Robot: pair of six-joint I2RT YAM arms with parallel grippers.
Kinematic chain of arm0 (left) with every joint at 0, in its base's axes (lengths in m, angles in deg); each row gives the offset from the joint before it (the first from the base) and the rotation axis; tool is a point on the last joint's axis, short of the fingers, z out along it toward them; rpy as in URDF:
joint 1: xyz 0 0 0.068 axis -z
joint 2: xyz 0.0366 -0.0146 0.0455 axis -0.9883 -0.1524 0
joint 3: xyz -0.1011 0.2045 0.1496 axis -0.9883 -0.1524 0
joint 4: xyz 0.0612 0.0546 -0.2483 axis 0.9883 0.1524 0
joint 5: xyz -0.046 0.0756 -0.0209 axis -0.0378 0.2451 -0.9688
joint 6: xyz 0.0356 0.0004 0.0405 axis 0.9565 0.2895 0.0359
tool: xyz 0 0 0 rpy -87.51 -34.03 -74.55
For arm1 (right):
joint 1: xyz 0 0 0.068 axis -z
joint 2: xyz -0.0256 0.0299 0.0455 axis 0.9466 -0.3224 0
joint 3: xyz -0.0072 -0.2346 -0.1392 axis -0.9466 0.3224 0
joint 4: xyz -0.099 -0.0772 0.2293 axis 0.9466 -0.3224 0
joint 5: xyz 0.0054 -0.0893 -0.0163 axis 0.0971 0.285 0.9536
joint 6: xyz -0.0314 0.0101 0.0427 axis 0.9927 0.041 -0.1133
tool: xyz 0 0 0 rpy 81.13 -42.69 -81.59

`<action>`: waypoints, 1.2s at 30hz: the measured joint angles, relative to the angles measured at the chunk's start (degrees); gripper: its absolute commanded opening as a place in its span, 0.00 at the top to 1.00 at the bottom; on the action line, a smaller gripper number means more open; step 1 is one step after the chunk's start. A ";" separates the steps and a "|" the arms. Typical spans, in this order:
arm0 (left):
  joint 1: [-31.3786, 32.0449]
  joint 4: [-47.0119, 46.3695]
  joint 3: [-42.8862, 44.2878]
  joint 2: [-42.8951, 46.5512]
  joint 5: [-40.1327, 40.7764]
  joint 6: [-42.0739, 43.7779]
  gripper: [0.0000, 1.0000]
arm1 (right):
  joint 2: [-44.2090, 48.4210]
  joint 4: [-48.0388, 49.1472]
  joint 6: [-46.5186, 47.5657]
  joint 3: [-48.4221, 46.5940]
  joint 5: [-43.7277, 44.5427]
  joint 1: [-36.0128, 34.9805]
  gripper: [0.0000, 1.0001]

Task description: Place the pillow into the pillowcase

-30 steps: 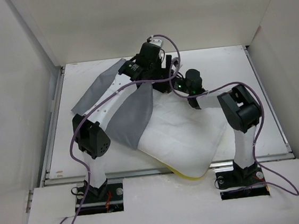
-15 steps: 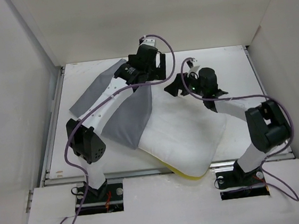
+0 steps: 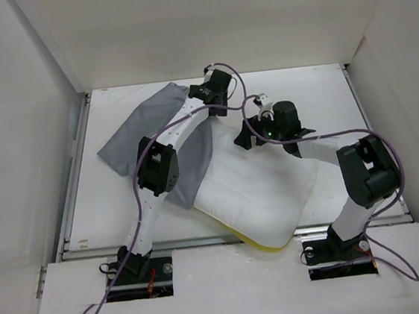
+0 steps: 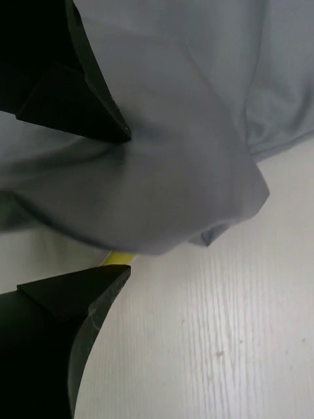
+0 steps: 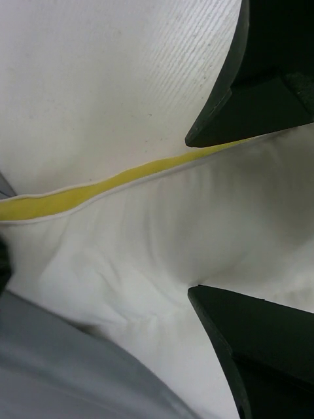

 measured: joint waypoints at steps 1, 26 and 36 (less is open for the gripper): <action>-0.50 0.04 -0.02 -0.17 -0.02 0.24 0.37 | -0.72 -0.26 0.74 -0.48 -0.44 0.00 0.08; 4.37 -5.53 -0.79 11.34 -19.34 9.77 1.00 | 3.63 5.95 3.96 -1.01 -0.44 -4.22 1.00; 12.31 -13.07 -17.84 24.83 -27.36 10.78 1.00 | 4.11 14.71 -4.79 5.25 2.43 -1.05 1.00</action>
